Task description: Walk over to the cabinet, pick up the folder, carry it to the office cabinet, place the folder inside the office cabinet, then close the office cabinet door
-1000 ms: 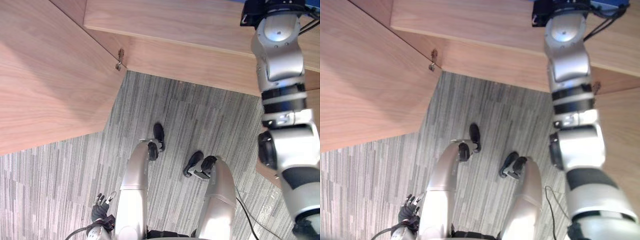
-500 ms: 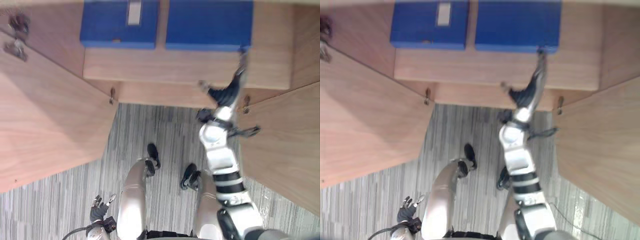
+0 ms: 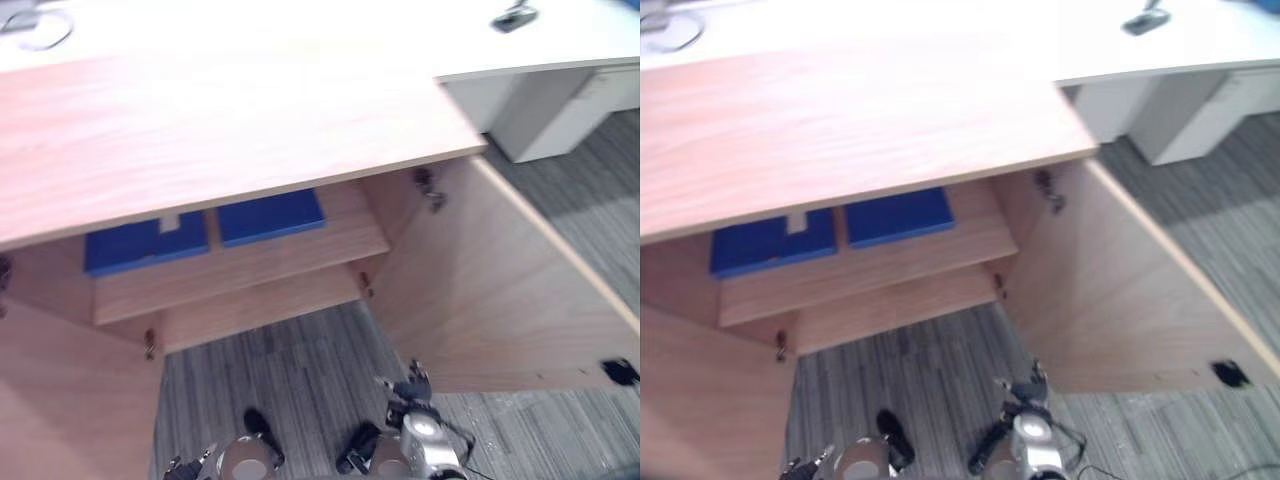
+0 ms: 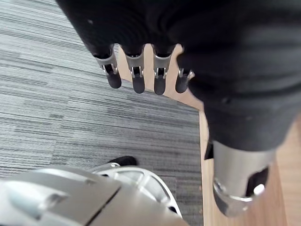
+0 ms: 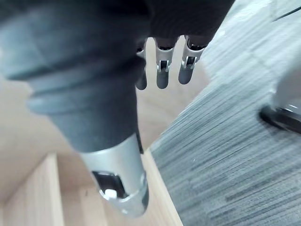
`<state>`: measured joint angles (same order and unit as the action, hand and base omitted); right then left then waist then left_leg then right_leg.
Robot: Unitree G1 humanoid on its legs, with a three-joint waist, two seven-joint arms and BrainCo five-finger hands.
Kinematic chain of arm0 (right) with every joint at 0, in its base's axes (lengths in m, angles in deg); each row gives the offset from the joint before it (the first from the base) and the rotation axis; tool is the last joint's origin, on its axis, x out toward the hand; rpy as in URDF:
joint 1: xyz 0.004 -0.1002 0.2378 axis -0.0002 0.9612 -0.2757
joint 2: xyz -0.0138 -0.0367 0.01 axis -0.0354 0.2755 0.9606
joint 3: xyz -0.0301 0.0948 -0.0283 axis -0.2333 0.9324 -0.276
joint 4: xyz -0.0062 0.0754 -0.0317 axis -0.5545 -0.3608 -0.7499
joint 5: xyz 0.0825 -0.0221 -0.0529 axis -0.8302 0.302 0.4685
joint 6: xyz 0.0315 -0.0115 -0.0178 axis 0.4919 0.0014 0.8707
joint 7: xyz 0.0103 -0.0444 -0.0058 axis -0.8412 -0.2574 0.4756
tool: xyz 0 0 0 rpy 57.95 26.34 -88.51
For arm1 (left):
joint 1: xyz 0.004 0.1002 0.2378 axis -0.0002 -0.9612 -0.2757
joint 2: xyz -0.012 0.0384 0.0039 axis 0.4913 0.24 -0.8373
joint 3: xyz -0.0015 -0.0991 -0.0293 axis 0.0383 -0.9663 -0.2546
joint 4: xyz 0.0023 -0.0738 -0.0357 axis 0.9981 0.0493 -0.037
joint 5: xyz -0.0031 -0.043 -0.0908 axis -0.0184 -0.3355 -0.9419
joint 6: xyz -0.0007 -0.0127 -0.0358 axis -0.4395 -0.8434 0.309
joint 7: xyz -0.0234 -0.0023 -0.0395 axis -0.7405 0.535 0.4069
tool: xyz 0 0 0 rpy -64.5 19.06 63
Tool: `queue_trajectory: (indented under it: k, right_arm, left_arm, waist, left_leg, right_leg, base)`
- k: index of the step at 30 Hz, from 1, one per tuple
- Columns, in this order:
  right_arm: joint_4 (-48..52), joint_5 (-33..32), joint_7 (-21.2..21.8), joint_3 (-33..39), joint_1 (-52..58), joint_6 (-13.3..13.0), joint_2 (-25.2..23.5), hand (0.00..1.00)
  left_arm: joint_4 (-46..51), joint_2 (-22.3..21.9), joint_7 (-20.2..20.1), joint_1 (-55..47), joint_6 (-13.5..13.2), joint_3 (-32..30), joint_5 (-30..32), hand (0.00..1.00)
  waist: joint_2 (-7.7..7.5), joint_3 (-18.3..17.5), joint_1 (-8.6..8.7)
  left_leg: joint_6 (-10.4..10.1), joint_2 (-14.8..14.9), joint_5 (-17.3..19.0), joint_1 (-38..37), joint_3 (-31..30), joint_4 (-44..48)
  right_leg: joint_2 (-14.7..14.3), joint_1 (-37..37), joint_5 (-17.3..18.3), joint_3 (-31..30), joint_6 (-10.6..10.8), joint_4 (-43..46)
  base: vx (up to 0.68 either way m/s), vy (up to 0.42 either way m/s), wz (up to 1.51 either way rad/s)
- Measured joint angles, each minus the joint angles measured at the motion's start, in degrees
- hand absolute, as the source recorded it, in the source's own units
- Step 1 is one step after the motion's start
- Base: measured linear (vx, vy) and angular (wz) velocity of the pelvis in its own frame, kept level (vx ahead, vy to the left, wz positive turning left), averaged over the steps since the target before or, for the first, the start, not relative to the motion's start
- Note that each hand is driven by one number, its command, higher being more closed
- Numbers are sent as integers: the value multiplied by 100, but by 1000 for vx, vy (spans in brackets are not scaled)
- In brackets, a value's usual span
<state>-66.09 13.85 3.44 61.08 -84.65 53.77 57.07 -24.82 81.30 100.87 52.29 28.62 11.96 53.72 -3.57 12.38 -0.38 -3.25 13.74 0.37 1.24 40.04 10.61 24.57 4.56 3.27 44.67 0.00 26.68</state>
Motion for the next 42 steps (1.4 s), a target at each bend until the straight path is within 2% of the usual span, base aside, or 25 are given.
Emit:
queue_trajectory:
  k: [3, 5, 7, 9, 13, 14, 18, 20, 28, 35, 39, 42]
  right_arm:
    - [-374, -471, 23, 481, 77, -73, 179, 0]
    - [-558, -1168, 35, 901, 61, -203, 379, 0]
    - [-615, -1670, 48, 1068, 98, -263, 392, 0]
    - [-620, -2173, 56, 1164, 97, -327, 323, 0]
    - [-622, -2640, 104, 1375, 117, -381, 195, 0]
    - [-622, -2654, 107, 1564, 88, -381, 194, 0]
    - [-562, -2628, 91, 1989, -21, -393, 272, 0]
    - [-479, -2460, 25, 2009, -168, -401, 409, 0]
    - [114, -1737, 23, 1872, -845, -398, 927, 0]
    - [-179, -1514, 229, 1310, -2055, -399, 1877, 0]
    - [-220, -1464, 433, 965, -2391, -398, 2098, 0]
    - [-219, -1255, 794, 305, -2465, -360, 2269, 0]
  left_arm:
    - [-146, -101, 6, -39, 31, -14, 54, 0]
    - [-230, -86, 0, -17, 63, 148, 51, 0]
    - [-251, -61, -4, -26, 72, 252, 24, 0]
    - [-361, 6, -11, -13, 87, 328, 1, 0]
    - [-447, 40, -15, -15, 105, 312, 0, 0]
    - [-444, 38, -21, 31, 105, 304, -5, 0]
    - [-337, -16, -51, 197, 103, 310, -25, 0]
    - [-330, -162, -62, 289, 93, 329, -23, 0]
    - [-348, -185, -141, 342, 118, 359, -22, 0]
    - [-340, -166, -293, 359, 110, 437, -32, 0]
    - [-248, -176, -379, 347, 105, 492, -55, 0]
    - [-203, -165, -438, 300, 95, 492, -64, 0]
  waist:
    - [109, -196, -17]
    - [225, -331, 33]
    - [237, -389, 58]
    - [195, -493, 72]
    - [171, -645, 103]
    - [171, -651, 123]
    - [154, -777, 185]
    - [156, -778, 259]
    - [150, -774, 238]
    - [187, -762, 206]
    - [281, -710, 99]
    - [343, -690, 89]
  left_leg:
    - [-193, -66, -194, -348, 20, -593]
    - [-239, -73, -447, -688, 348, -1025]
    - [-306, -42, -533, -932, 722, -1221]
    - [-335, -20, -536, -1092, 1110, -1253]
    - [-422, 0, -450, -1272, 1560, -1115]
    - [-448, 29, -419, -1320, 1623, -1018]
    - [-467, 110, -339, -1352, 1659, -864]
    - [-449, 115, -287, -1351, 1670, -819]
    - [-417, 158, -106, -1314, 1660, -630]
    - [-413, 177, -124, -1122, 1345, -537]
    - [-417, 145, -127, -1119, 1282, -540]
    - [-419, 143, -138, -1116, 1270, -550]
  right_leg:
    - [-480, -147, -17, 47, -14, -636]
    - [-938, -207, -165, -164, 88, -1324]
    - [-1248, -245, -323, -456, 86, -1733]
    - [-1479, -239, -541, -763, 49, -2141]
    - [-1656, -298, -868, -1076, 69, -2584]
    - [-1672, -349, -967, -1155, 55, -2622]
    - [-1705, -368, -970, -1210, 54, -2609]
    - [-1695, -356, -966, -1236, 57, -2594]
    - [-1648, -286, -958, -1280, 68, -2535]
    - [-1589, -346, -962, -1066, 68, -2538]
    - [-1542, -386, -964, -1016, 71, -2537]
    - [-1542, -390, -964, -999, 72, -2540]
  base:
    - [-88, -159, -97]
    - [-118, -54, -110]
    - [-82, -44, -94]
    - [-75, -44, -97]
    - [-10, -19, -65]
    - [52, -23, -40]
    - [39, -44, -13]
    - [-4, -31, -7]
    - [-16, -17, -1]
    - [18, -38, 16]
    - [1, -18, 9]
    - [-5, -28, 1]
